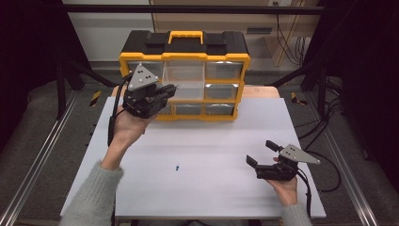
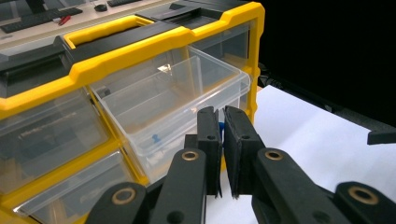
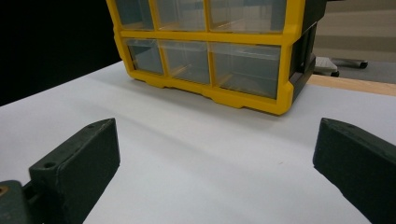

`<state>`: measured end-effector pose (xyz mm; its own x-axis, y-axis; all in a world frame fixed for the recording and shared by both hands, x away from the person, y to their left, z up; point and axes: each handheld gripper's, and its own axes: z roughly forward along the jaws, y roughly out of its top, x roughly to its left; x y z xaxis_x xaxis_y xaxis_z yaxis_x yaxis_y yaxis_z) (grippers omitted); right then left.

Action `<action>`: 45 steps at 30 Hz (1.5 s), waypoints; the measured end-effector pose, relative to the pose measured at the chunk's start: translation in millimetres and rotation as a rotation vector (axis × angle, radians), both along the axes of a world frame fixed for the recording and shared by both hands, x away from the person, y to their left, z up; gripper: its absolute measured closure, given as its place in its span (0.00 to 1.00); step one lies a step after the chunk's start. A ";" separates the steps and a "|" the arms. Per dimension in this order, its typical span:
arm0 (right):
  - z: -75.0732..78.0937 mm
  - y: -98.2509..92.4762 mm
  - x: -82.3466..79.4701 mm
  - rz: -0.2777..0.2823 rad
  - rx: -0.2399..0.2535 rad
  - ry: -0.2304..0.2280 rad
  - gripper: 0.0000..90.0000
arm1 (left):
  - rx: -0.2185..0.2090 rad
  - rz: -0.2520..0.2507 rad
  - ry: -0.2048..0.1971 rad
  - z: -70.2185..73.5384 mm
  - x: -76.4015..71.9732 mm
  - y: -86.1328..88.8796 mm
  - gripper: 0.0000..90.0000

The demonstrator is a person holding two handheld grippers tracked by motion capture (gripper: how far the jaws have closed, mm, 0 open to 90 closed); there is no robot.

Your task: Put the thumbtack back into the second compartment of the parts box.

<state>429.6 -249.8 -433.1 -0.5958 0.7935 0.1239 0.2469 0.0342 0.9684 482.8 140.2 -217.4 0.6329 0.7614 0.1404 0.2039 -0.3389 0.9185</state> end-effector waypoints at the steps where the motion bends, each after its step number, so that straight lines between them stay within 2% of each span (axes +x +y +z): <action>1: 0.2 -0.2 -0.2 0.001 -0.002 0.002 0.01 | 0.001 0.002 -0.004 0.7 1.4 -1.0 0.93; 10: 0.5 -0.5 -0.3 -0.001 -0.001 0.004 0.01 | 0.003 0.008 -0.011 6.8 12.1 -4.2 0.93; 15: 0.4 -0.2 -0.4 0.000 -0.001 0.004 0.01 | 0.025 0.019 -0.014 9.8 20.3 -5.0 0.93; 20: 0.4 -0.4 -0.2 0.000 -0.001 0.004 0.01 | 0.016 0.025 0.000 10.7 30.0 -5.8 0.93; 26: 0.3 -0.4 -0.1 -0.001 0.001 0.004 0.01 | 0.044 0.038 0.007 10.6 42.0 -5.1 0.93; 30: 0.2 -0.1 -0.2 0.000 0.001 0.005 0.01 | 0.039 0.033 0.004 11.9 46.5 -6.0 0.93; 35: 0.4 -0.5 -0.1 0.000 0.001 0.001 0.01 | 0.065 0.035 0.005 11.0 53.2 -9.1 0.93; 45: 0.4 -0.7 -0.1 0.000 0.001 0.003 0.01 | 0.081 0.058 0.015 4.5 66.9 -9.1 0.93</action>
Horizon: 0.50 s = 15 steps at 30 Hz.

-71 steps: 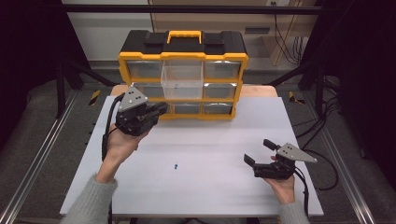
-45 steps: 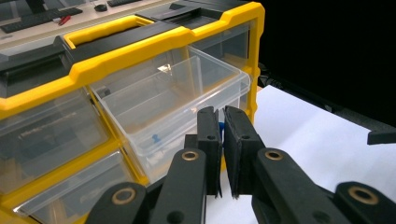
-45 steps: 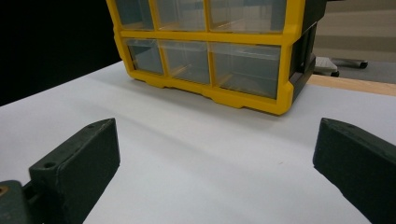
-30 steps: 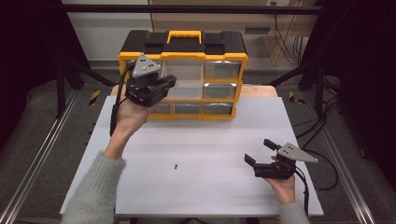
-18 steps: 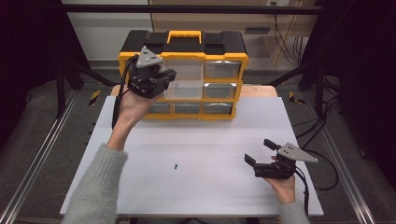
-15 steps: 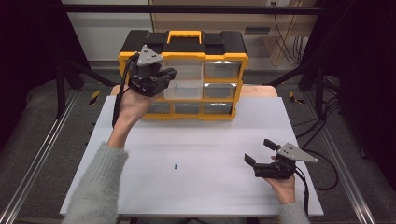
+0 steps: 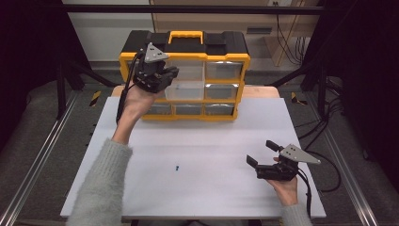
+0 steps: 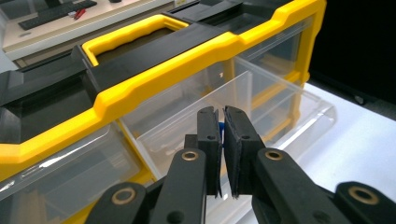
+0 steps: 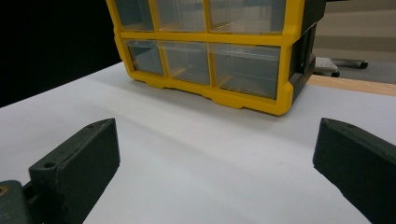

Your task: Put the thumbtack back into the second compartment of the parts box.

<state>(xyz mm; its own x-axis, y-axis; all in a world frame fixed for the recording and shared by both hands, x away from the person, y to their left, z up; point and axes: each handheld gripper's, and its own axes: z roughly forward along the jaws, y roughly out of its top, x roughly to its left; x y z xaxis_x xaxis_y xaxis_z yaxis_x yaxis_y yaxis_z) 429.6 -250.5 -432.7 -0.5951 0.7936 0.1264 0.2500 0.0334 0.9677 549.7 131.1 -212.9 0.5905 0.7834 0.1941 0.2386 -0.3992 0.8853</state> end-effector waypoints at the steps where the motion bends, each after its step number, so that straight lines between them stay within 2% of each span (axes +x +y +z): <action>1: -0.1 0.1 0.1 -0.001 0.000 -0.001 0.01 | 0.002 0.004 0.002 -0.7 1.2 0.3 0.93; 15: 0.0 -0.1 0.0 -0.001 0.001 0.001 0.01 | 0.019 0.019 0.016 -9.8 10.8 3.1 0.93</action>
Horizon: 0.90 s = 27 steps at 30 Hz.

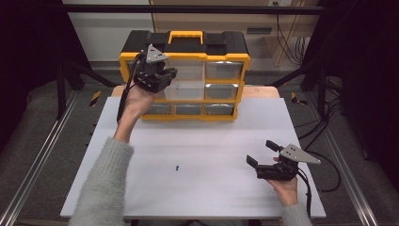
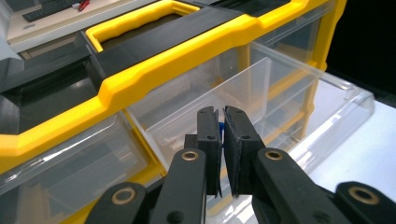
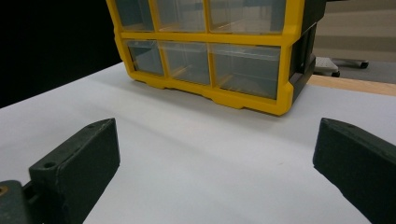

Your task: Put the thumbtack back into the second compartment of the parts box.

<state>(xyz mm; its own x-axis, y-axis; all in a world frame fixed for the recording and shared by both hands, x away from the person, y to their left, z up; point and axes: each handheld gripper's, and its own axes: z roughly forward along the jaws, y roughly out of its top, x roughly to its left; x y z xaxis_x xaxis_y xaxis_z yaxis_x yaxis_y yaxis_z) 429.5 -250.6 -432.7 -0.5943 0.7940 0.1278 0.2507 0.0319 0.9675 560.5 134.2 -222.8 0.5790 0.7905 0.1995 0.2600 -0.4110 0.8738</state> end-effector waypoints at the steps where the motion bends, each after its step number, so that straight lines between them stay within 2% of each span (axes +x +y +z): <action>1: -0.1 0.2 0.0 0.001 0.000 -0.001 0.01 | -0.002 0.004 0.002 -0.8 0.6 0.2 0.93; 14: 0.1 -0.1 -0.1 0.001 0.001 -0.002 0.01 | 0.026 0.012 0.023 -5.5 6.9 -2.6 0.93; 16: 0.2 -0.2 -0.1 0.001 0.001 -0.002 0.01 | 0.041 0.014 0.028 -5.9 8.1 -2.6 0.93; 20: 0.2 -0.1 -0.1 0.001 0.002 -0.004 0.01 | 0.038 0.022 0.034 -7.3 10.1 -3.5 0.93; 27: 0.2 -0.1 -0.1 0.004 0.002 -0.006 0.01 | 0.061 0.023 0.033 -6.0 10.9 -3.6 0.92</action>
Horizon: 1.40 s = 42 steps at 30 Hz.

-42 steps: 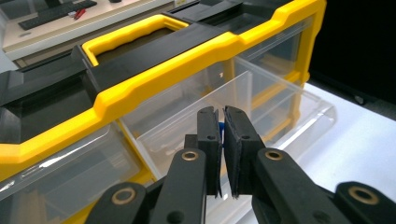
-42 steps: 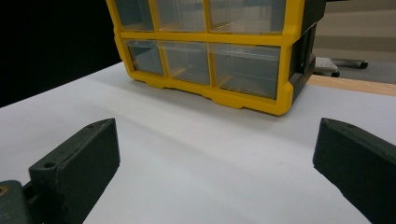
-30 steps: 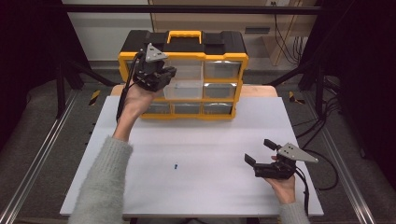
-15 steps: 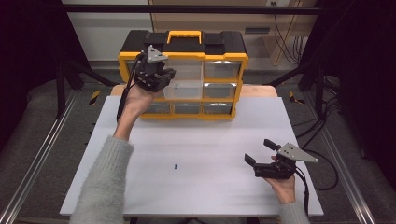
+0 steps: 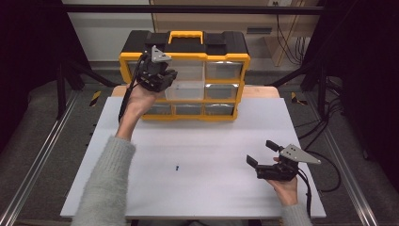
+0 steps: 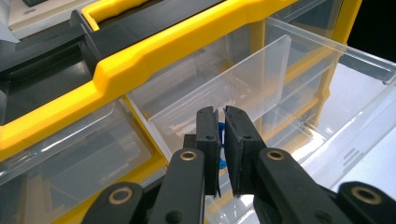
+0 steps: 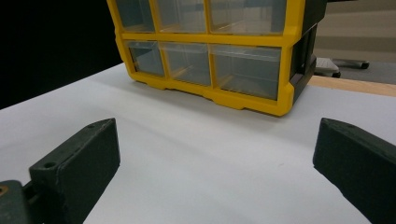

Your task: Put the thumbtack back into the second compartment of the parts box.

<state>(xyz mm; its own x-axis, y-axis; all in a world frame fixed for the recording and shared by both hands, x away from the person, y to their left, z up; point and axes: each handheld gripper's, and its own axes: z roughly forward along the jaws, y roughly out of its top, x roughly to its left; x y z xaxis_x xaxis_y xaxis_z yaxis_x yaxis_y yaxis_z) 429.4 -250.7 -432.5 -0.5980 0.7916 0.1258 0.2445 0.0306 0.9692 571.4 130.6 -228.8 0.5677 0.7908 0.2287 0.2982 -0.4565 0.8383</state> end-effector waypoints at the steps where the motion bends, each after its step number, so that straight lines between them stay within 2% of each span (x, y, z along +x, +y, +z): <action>1: 0.0 0.1 0.0 -0.001 0.001 0.002 0.01 | -0.003 0.003 -0.002 0.2 0.3 0.2 0.92; 6: 0.1 -0.1 0.0 -0.001 0.001 0.004 0.01 | -0.023 0.005 -0.012 2.9 -0.4 2.2 0.86; 8: 0.1 -0.3 0.0 0.001 0.000 0.003 0.01 | -0.016 -0.004 -0.014 5.3 -2.0 3.8 0.83; 9: -0.3 -0.9 0.5 0.004 -0.008 -0.009 0.01 | -0.027 -0.004 -0.018 5.9 -2.9 3.7 0.81; 12: 0.0 0.0 0.0 -0.001 0.001 0.005 0.01 | -0.045 -0.010 -0.033 8.7 -6.4 4.6 0.74; 18: 0.1 -0.3 0.0 0.001 0.004 0.005 0.01 | -0.072 -0.036 -0.049 13.3 -14.1 7.9 0.62; 24: -0.1 0.1 0.1 -0.002 0.001 0.007 0.01 | -0.116 -0.067 -0.078 17.9 -25.9 11.2 0.51; 31: 0.8 0.2 -0.5 -0.010 0.008 0.009 0.01 | -0.136 -0.110 -0.096 20.8 -40.6 15.0 0.40; 33: 0.8 0.0 -0.6 -0.008 0.007 0.007 0.01 | -0.139 -0.115 -0.092 20.3 -44.2 15.5 0.35; 36: 0.8 0.0 -0.6 -0.009 0.008 0.008 0.01 | -0.140 -0.112 -0.106 19.2 -50.5 16.8 0.28; 42: 0.9 0.0 -0.5 -0.008 0.007 0.004 0.01 | -0.160 -0.122 -0.121 17.7 -62.2 25.7 0.19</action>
<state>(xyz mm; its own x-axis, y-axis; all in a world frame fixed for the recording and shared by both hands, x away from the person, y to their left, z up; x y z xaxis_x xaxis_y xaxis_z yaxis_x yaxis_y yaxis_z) 428.9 -250.8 -431.6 -0.5909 0.7955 0.1339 0.2484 0.0216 0.9684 509.2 156.3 -211.0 0.6376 0.7496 0.1778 0.1422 -0.3413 0.9291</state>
